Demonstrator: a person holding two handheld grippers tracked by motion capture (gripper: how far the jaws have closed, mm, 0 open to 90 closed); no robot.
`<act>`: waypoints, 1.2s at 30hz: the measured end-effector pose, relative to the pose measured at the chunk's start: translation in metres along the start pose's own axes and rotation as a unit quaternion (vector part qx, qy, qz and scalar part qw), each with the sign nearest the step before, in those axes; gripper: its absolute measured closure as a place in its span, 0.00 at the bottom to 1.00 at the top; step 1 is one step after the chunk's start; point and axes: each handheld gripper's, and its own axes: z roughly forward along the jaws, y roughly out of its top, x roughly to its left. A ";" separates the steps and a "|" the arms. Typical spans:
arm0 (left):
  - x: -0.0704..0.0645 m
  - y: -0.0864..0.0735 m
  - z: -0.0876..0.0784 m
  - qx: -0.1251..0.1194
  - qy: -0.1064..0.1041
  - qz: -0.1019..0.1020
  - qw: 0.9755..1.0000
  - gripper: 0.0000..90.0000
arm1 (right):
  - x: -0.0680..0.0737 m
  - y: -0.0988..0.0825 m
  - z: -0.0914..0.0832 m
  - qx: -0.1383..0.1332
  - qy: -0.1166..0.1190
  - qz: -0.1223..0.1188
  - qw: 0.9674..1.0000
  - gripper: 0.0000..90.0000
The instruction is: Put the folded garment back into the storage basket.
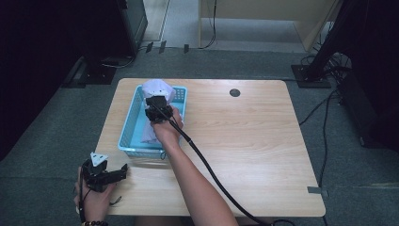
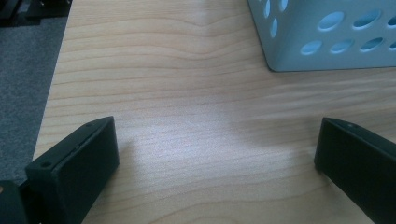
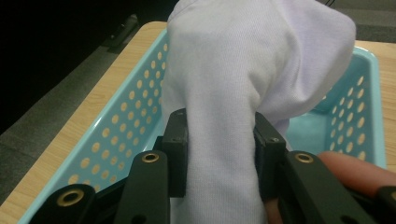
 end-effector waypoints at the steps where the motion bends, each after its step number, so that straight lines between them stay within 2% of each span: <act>1: 0.000 0.000 0.000 0.000 0.000 -0.001 1.000 0.00 | 0.001 0.000 0.002 0.001 0.001 0.001 1.000 0.72; 10: 0.000 0.000 0.000 -0.001 -0.002 0.000 1.000 0.00 | 0.010 -0.006 0.019 -0.001 -0.003 0.003 1.000 0.77; 17: 0.000 0.000 0.000 0.001 -0.002 0.002 1.000 0.00 | 0.011 -0.009 0.026 0.017 -0.009 -0.006 1.000 0.76; 28: 0.000 0.000 0.000 0.001 -0.002 0.001 1.000 0.00 | 0.010 -0.019 0.031 0.030 0.000 -0.006 1.000 0.73; 30: 0.000 0.000 0.000 0.001 -0.002 0.002 1.000 0.00 | 0.010 -0.019 0.030 0.029 0.006 -0.012 0.999 0.67; 31: 0.000 0.000 0.000 0.001 -0.002 0.001 1.000 0.00 | 0.011 -0.020 0.030 0.030 0.013 -0.017 0.999 0.61; 34: 0.000 0.000 0.000 0.001 -0.003 0.001 1.000 0.00 | 0.013 -0.021 0.028 0.021 0.020 -0.035 0.999 0.32; 36: 0.000 0.000 0.000 0.001 -0.003 0.001 1.000 0.00 | 0.012 -0.020 0.029 0.026 0.025 -0.027 0.999 0.17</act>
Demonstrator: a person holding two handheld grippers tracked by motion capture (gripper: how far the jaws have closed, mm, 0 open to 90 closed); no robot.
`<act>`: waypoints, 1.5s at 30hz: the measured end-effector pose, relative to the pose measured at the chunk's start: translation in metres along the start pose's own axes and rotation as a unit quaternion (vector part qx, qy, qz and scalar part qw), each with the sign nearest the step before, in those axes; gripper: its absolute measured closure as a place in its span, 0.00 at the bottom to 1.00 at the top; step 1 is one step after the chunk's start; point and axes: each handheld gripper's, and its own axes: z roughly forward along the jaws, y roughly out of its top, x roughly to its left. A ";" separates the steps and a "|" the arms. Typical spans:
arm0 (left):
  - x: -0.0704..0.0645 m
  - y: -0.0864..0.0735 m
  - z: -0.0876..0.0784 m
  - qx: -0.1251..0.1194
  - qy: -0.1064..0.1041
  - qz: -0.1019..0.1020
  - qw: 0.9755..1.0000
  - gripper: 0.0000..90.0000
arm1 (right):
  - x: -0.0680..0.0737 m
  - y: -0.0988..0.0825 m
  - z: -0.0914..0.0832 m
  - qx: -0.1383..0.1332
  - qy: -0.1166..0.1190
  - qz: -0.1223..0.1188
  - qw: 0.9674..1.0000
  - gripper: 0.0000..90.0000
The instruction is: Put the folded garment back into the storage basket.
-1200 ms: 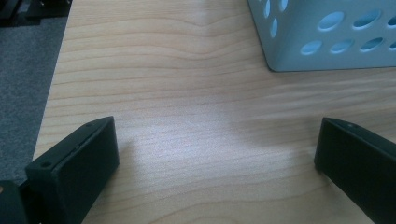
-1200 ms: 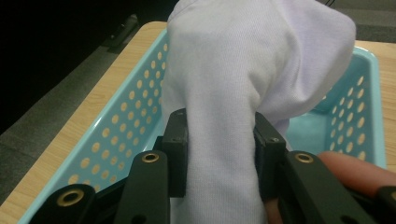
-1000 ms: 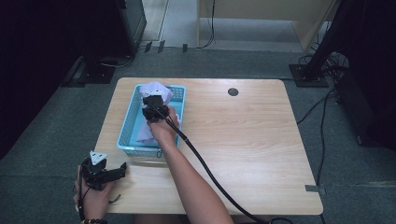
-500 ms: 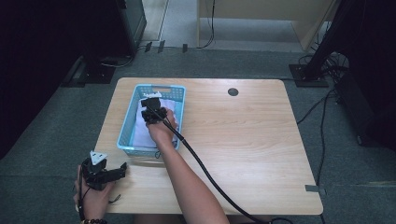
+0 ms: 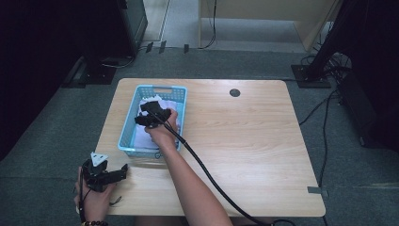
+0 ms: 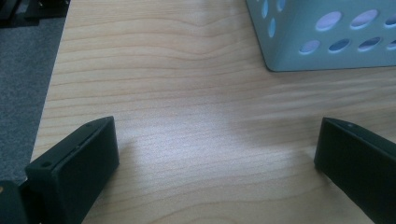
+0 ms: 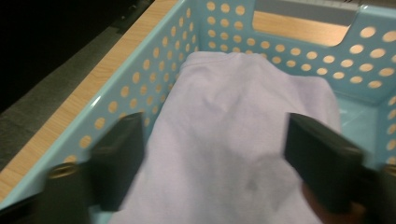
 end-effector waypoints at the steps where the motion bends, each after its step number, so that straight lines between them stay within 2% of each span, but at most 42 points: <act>1: 0.000 0.000 0.000 0.000 0.000 0.000 1.000 0.00 | -0.001 0.000 0.000 0.007 0.004 0.000 1.000 0.09; 2: 0.000 0.000 0.000 0.000 0.000 0.000 1.000 0.00 | -0.001 0.000 0.001 0.016 0.014 -0.007 1.000 0.03; 4: 0.000 0.000 0.000 0.000 0.000 0.000 1.000 0.00 | -0.001 -0.001 0.000 0.021 0.007 -0.017 1.000 0.01; 6: 0.000 0.000 0.000 0.000 0.000 0.000 1.000 0.00 | -0.001 -0.001 -0.002 0.019 -0.001 -0.019 1.000 0.01; 11: 0.000 0.000 0.000 0.000 0.000 0.000 1.000 0.00 | -0.003 0.001 -0.011 0.012 0.002 -0.019 1.000 0.00; 20: 0.000 0.000 0.000 0.000 0.000 0.001 1.000 0.00 | -0.012 0.003 -0.024 -0.001 -0.010 -0.022 1.000 0.00; 31: 0.000 0.000 0.000 0.000 0.000 0.000 1.000 0.00 | -0.039 -0.003 -0.037 -0.007 -0.026 -0.013 1.000 0.00; 45: 0.000 0.000 0.000 0.000 0.000 0.000 1.000 0.00 | -0.081 -0.012 -0.050 -0.013 -0.049 0.008 0.999 0.00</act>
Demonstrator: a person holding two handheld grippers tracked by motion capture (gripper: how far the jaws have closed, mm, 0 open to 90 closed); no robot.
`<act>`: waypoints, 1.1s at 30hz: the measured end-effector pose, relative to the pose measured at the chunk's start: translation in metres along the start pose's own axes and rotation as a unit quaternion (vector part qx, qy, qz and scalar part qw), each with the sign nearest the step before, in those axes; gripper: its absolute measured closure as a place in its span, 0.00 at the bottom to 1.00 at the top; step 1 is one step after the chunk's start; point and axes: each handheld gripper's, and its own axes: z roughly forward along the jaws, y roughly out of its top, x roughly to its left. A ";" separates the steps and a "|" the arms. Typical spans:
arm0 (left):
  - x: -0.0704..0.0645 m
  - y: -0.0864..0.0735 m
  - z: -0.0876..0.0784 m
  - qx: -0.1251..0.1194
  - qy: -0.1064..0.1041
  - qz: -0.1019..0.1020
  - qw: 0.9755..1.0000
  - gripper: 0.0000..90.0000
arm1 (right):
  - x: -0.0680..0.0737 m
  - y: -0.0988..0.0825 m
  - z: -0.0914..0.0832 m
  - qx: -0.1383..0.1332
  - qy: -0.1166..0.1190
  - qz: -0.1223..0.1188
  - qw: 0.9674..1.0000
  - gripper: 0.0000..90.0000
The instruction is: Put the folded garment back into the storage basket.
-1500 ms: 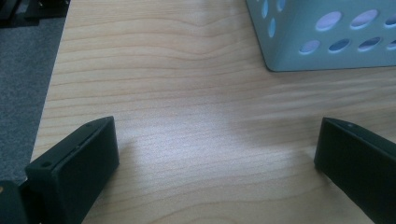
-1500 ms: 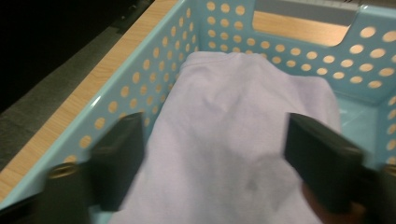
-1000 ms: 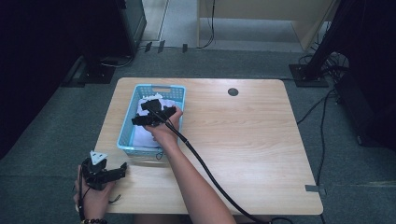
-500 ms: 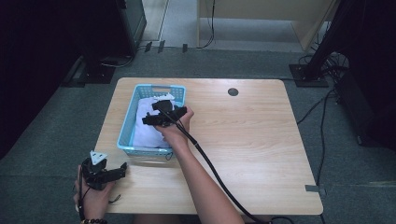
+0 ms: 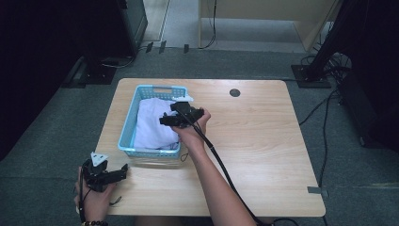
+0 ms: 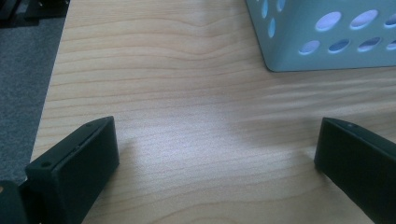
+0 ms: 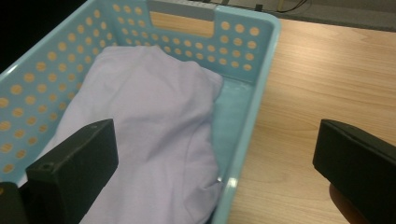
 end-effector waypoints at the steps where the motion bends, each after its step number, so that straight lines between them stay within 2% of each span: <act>1: 0.000 0.000 0.000 0.000 0.000 0.000 1.000 0.00 | -0.003 -0.001 0.000 -0.001 -0.002 0.002 1.000 0.00; 10: 0.000 0.000 0.000 0.000 0.000 0.000 1.000 0.00 | -0.030 -0.011 -0.002 -0.007 -0.017 0.020 1.000 0.00; 19: 0.000 0.000 0.000 0.000 0.000 0.000 1.000 0.00 | -0.054 -0.024 -0.004 -0.005 -0.021 0.038 0.999 0.00; 27: 0.000 0.000 0.000 0.000 0.000 0.000 1.000 0.00 | -0.071 -0.043 0.000 -0.003 -0.028 0.052 0.998 0.00; 33: 0.000 0.000 0.000 0.000 0.000 0.000 1.000 0.00 | -0.081 -0.060 0.005 0.004 -0.040 0.052 0.998 0.00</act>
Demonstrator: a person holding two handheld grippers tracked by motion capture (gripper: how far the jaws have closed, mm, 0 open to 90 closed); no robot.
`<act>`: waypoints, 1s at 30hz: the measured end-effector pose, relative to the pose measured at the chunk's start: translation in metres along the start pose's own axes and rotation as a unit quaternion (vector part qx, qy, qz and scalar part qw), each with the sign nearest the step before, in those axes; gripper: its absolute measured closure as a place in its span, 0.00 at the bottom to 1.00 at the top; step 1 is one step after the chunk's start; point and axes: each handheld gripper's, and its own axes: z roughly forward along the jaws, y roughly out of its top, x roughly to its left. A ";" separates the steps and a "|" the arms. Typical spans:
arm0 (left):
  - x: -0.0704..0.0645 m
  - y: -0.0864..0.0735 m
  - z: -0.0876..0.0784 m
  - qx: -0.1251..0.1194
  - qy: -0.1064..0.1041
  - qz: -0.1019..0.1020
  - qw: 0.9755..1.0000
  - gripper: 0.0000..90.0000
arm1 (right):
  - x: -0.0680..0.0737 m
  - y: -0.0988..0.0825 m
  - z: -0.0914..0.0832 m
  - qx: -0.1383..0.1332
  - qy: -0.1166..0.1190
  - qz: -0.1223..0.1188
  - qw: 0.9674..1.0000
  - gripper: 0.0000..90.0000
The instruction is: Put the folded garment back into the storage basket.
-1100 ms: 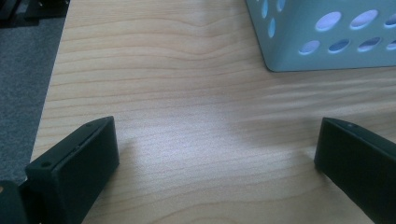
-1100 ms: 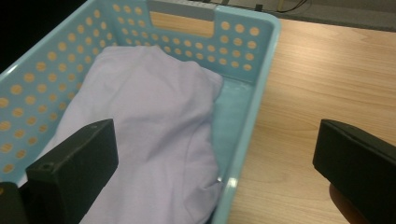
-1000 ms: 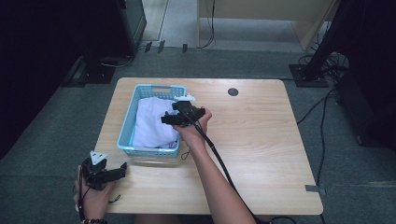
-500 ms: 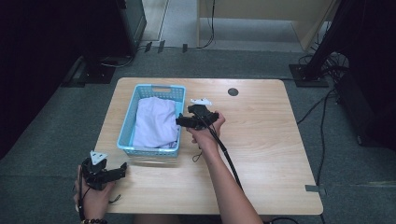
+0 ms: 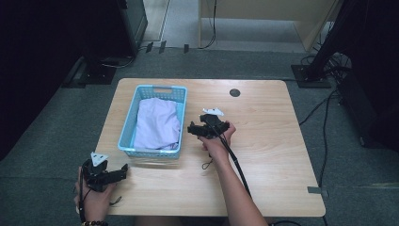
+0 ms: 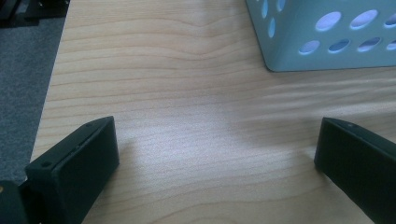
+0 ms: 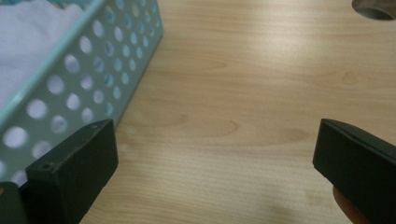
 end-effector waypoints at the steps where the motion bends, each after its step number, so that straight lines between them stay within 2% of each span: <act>1: 0.000 0.000 0.000 0.000 0.000 0.000 1.000 0.00 | -0.002 -0.003 0.001 0.002 0.000 -0.001 1.000 0.00; 4: 0.000 0.000 0.000 0.000 0.000 0.000 1.000 0.00 | -0.005 -0.009 0.004 0.013 -0.007 -0.008 1.000 0.00; 7: 0.000 0.000 0.000 -0.001 0.000 0.000 1.000 0.00 | -0.008 -0.016 0.005 0.017 -0.003 -0.015 1.000 0.00; 11: 0.000 0.000 0.000 -0.001 0.000 0.000 1.000 0.00 | -0.013 -0.027 0.007 0.020 0.002 -0.005 1.000 0.00; 15: 0.000 0.000 0.000 -0.001 0.000 0.000 1.000 0.00 | -0.018 -0.039 0.008 0.024 -0.001 -0.008 1.000 0.00; 18: 0.000 0.000 0.000 -0.001 0.000 0.000 1.000 0.00 | -0.020 -0.044 0.006 0.022 -0.004 -0.025 0.999 0.00; 22: 0.000 0.000 0.000 0.000 0.000 0.001 1.000 0.00 | -0.022 -0.047 0.003 0.036 -0.017 -0.054 0.998 0.00; 30: 0.000 0.000 0.000 0.000 0.000 0.001 1.000 0.00 | -0.029 -0.052 -0.003 0.037 -0.008 -0.063 0.997 0.00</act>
